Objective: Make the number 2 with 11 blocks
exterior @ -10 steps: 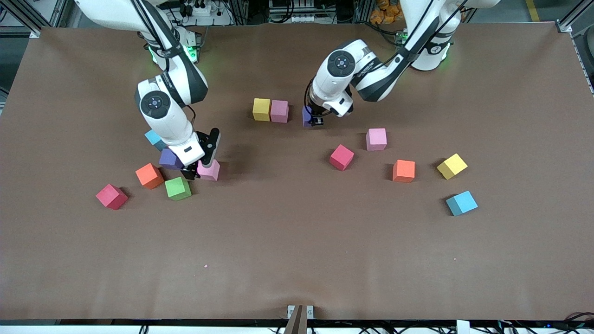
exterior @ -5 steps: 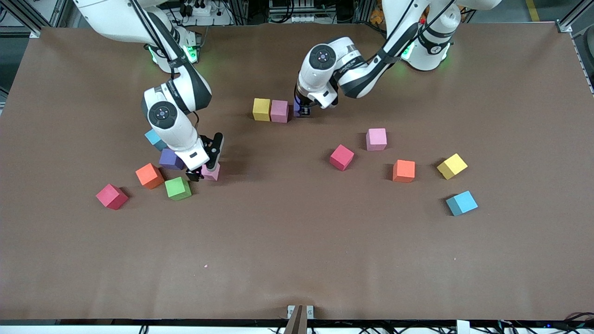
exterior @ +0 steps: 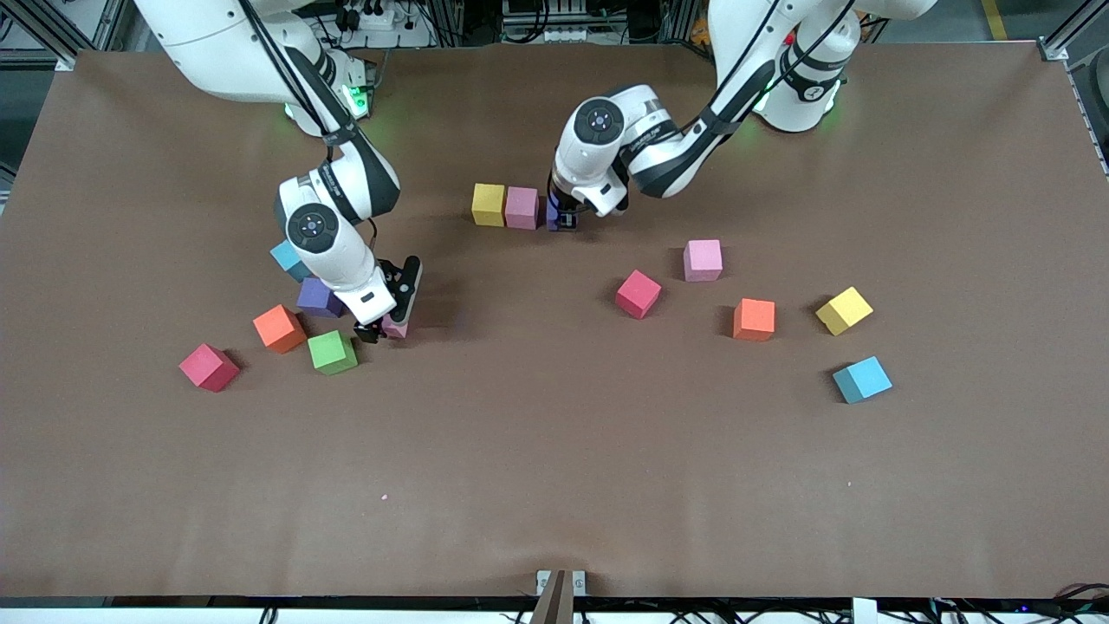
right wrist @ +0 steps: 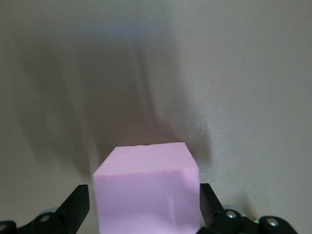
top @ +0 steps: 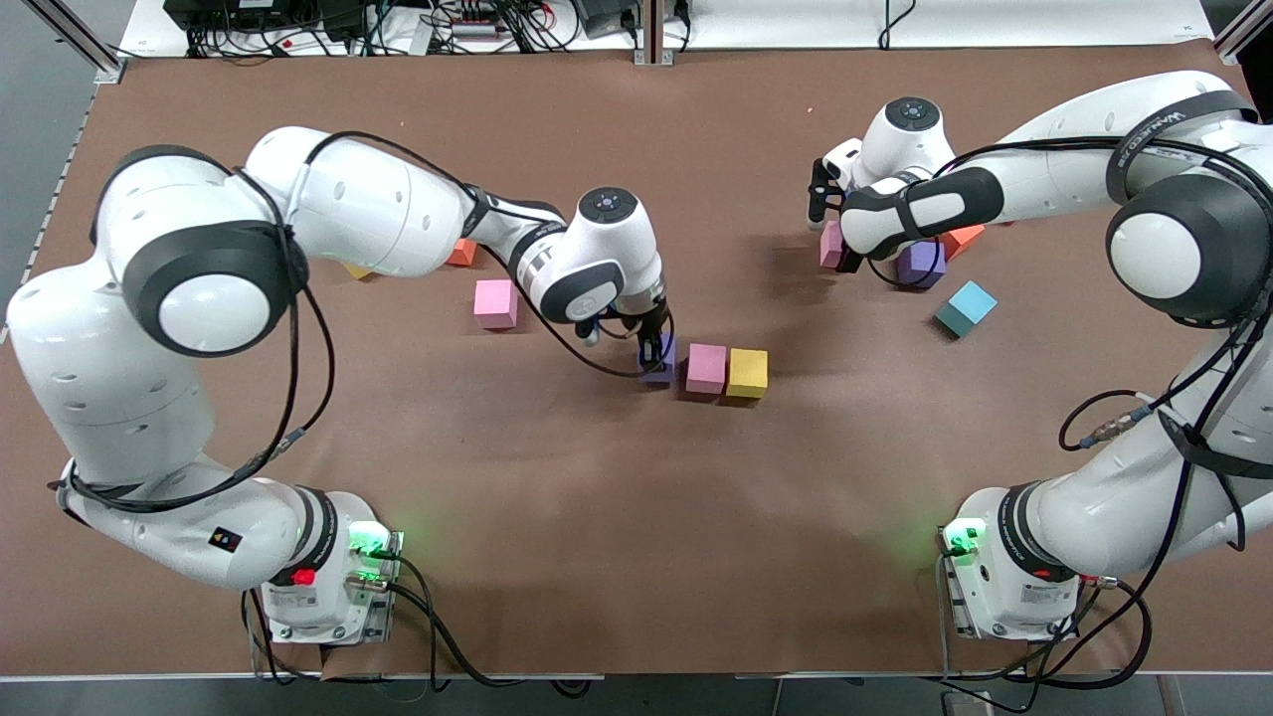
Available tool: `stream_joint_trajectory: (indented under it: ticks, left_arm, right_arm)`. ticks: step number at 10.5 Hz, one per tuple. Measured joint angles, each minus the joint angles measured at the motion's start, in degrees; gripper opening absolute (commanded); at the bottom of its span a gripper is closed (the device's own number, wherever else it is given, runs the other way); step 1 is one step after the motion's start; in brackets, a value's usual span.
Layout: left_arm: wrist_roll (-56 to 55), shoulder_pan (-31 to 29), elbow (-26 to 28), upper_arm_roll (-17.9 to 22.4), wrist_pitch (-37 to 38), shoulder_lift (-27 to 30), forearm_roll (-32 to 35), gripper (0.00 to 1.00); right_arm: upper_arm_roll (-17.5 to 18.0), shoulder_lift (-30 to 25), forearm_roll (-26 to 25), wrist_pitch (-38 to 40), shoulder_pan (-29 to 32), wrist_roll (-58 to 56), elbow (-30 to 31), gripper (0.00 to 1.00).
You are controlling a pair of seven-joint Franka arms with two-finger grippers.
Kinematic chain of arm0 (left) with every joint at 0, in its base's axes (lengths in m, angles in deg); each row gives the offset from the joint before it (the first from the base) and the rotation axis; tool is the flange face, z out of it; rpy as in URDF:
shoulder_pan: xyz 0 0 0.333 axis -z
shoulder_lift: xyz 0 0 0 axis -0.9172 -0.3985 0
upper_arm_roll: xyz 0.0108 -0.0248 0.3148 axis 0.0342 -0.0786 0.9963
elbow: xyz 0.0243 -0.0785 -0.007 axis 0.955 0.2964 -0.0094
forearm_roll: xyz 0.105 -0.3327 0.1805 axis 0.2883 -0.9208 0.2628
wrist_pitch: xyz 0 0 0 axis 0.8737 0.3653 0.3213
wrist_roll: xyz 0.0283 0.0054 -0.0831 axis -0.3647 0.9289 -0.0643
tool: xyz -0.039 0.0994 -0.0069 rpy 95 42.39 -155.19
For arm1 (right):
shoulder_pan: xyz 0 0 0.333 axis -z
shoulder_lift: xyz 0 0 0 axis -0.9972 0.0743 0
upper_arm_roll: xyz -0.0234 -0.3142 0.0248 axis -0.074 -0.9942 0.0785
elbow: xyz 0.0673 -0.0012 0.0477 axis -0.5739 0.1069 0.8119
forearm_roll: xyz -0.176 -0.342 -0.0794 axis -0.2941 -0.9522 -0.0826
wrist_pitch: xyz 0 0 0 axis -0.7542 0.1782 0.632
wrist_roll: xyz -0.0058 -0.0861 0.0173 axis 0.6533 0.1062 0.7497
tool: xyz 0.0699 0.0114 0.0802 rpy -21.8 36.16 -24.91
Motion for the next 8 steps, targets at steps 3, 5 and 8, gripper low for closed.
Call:
stream_joint_trajectory:
  ticks: [3, 5, 8]
  left_arm:
    - [-0.4, 4.1, -1.9, 2.5, 0.0, -1.3, 0.0, 0.23]
    - [-1.0, 5.7, -1.9, 2.6, 0.0, -1.3, 0.0, 0.24]
    - [-1.0, 6.2, -1.9, 2.7, 0.0, -1.3, 0.0, 1.0]
  right_arm:
    - [0.2, 0.5, 0.0, -1.0, 0.2, 0.0, -0.2, 0.36]
    - [0.3, -0.1, 0.0, -0.9, 0.2, 0.0, -0.7, 0.28]
    - [0.4, -3.8, 0.0, 3.9, 0.2, 0.8, -1.6, 0.25]
